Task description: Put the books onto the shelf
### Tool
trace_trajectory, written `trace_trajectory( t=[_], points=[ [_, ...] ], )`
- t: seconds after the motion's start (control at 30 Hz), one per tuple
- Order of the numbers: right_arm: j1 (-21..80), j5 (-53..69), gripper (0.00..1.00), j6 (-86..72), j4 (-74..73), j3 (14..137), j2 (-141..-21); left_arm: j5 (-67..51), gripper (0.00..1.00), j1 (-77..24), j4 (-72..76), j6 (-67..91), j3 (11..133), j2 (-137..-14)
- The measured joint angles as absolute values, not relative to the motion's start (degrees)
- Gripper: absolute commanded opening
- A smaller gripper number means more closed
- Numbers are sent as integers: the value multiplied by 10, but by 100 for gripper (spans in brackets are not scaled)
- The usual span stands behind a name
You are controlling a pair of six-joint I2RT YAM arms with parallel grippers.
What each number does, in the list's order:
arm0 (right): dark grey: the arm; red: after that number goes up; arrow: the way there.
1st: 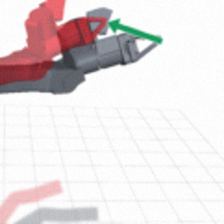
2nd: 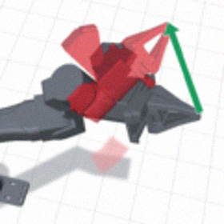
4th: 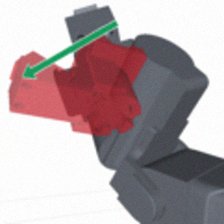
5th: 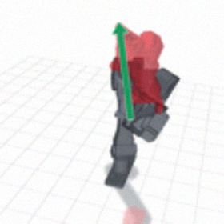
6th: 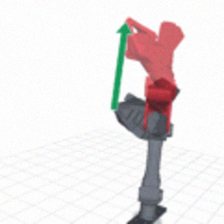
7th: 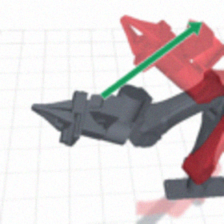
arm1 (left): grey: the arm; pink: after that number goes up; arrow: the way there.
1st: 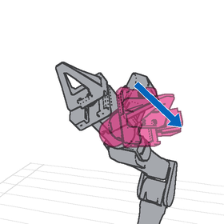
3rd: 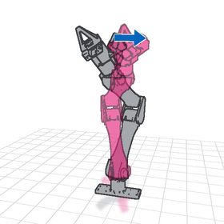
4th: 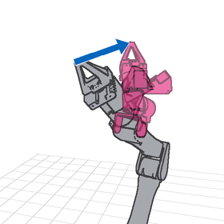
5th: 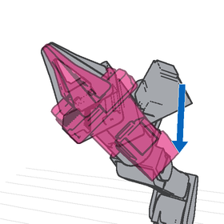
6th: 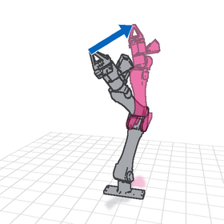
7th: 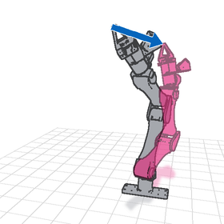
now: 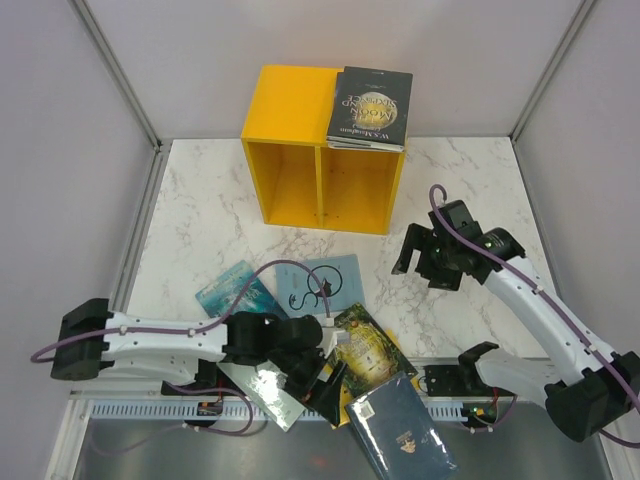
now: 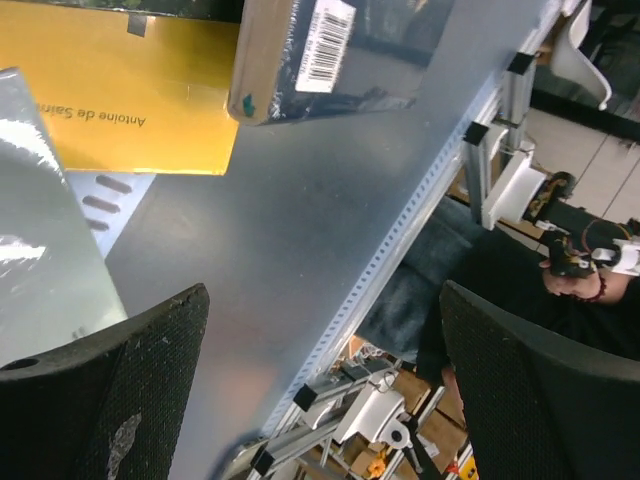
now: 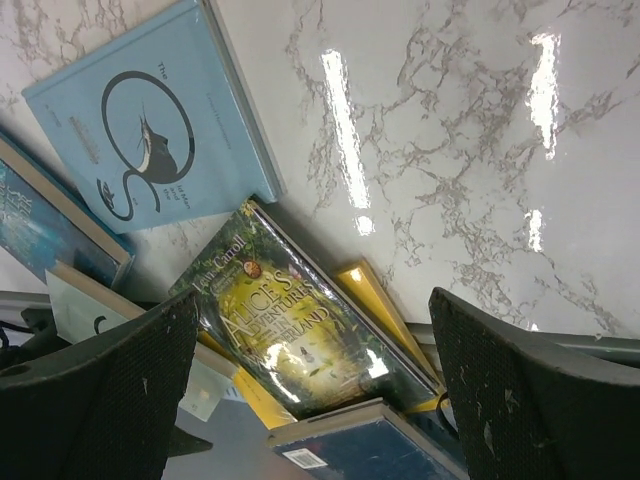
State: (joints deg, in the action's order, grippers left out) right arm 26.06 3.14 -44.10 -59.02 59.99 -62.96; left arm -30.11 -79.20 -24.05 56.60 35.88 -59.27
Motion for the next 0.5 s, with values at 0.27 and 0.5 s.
trace_trajectory(
  t=[0.27,0.5],
  points=[
    [256,58,98,-456,-575,484,-502,-226,99,-879,2,667,259,-693],
    [256,69,98,-491,-588,444,-405,-189,99,-879,117,699,234,-724]
  ],
)
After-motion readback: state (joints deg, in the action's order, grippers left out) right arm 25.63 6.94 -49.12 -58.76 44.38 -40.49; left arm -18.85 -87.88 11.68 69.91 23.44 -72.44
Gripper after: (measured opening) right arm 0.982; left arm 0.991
